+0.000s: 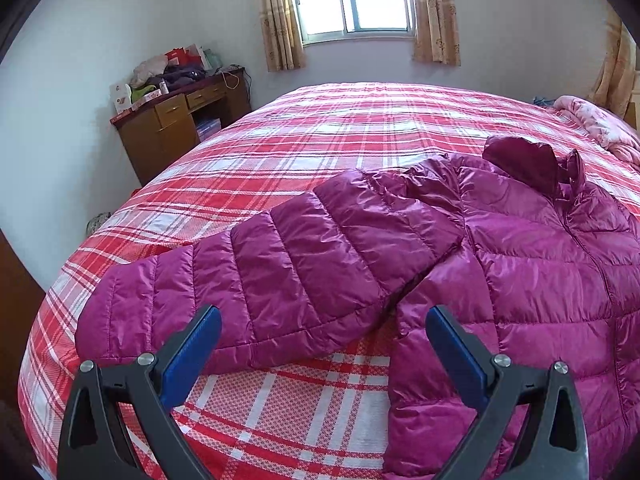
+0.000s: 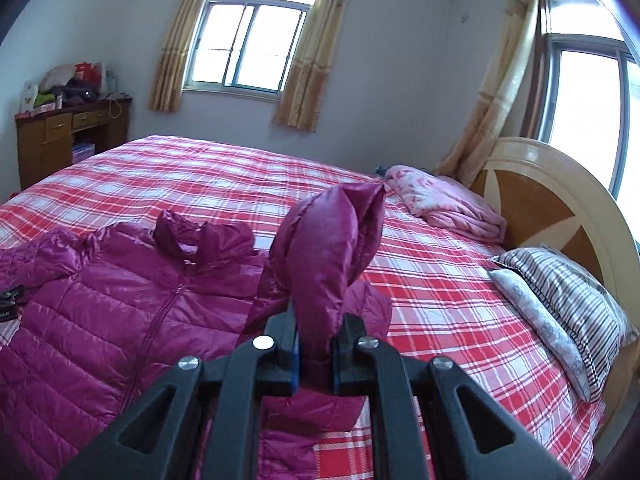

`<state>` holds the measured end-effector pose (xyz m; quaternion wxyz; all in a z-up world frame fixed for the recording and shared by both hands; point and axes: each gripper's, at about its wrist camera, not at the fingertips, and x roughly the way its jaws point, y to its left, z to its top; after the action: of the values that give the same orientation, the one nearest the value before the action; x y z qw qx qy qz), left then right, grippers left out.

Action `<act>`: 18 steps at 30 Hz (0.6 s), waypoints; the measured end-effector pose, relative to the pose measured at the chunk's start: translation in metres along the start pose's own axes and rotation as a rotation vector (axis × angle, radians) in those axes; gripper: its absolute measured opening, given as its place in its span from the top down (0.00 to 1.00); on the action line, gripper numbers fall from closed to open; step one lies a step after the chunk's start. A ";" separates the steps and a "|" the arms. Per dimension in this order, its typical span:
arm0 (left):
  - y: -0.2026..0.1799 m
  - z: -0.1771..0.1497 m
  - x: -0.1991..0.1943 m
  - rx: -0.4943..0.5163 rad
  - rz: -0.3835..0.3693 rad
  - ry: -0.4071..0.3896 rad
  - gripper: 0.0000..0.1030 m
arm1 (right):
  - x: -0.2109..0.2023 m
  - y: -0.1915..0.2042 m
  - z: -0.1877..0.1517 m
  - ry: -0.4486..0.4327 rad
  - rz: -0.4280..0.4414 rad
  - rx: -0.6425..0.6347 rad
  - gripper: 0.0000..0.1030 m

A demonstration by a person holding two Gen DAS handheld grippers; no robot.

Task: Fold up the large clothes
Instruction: 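Lift the sleeve with the right tool and fold it across the jacket body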

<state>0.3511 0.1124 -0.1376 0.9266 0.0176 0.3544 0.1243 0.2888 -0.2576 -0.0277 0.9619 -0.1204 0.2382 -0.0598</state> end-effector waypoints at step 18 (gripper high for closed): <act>0.010 0.005 -0.006 0.026 0.054 -0.006 0.01 | 0.026 0.125 -0.046 0.052 0.216 -0.229 0.88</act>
<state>0.3481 0.1209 -0.1284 0.9237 0.0395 0.3524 0.1446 0.2976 -0.1509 -0.1113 0.9362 -0.2014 0.2798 0.0683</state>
